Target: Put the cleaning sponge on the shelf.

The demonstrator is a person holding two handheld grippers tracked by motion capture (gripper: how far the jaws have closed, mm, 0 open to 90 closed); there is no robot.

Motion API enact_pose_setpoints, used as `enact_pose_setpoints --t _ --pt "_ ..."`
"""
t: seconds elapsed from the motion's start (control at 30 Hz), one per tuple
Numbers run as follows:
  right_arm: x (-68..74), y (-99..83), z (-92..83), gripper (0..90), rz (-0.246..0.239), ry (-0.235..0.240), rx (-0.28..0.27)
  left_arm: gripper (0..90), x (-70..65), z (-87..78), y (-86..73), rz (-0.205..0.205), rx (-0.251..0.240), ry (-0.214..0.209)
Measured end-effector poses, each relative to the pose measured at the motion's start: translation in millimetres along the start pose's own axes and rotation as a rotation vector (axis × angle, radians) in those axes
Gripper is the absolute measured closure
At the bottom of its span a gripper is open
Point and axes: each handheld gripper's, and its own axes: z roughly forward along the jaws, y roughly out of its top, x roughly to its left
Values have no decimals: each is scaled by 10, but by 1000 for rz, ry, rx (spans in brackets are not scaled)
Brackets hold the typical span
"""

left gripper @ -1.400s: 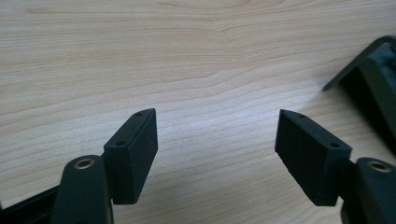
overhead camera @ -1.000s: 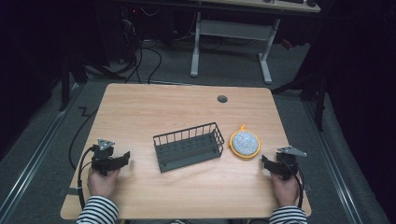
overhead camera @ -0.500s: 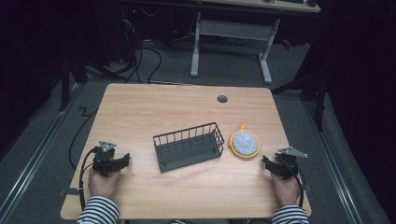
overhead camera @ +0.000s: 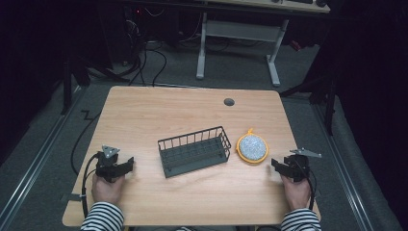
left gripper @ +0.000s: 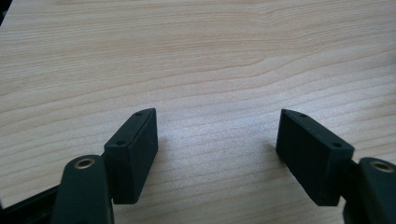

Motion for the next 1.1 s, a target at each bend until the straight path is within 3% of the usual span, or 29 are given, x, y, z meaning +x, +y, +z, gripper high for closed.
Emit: enact_pose_setpoints --t 0.3,0.47,0.63,0.83,0.97,1.1 --pt "95 280 -107 421 -24 39 -15 299 0 0 0 0 0 0" --pt "232 523 -25 428 -76 43 12 299 0 0 -1 0 0 0" --pt "304 657 93 429 -84 59 51 299 0 0 0 0 0 0" --pt "309 721 201 429 -60 74 73 299 0 0 0 0 0 0" --pt "308 735 320 428 -51 70 116 299 0 0 0 0 0 0" --pt "272 740 398 430 -6 95 131 299 0 0 0 0 0 0"
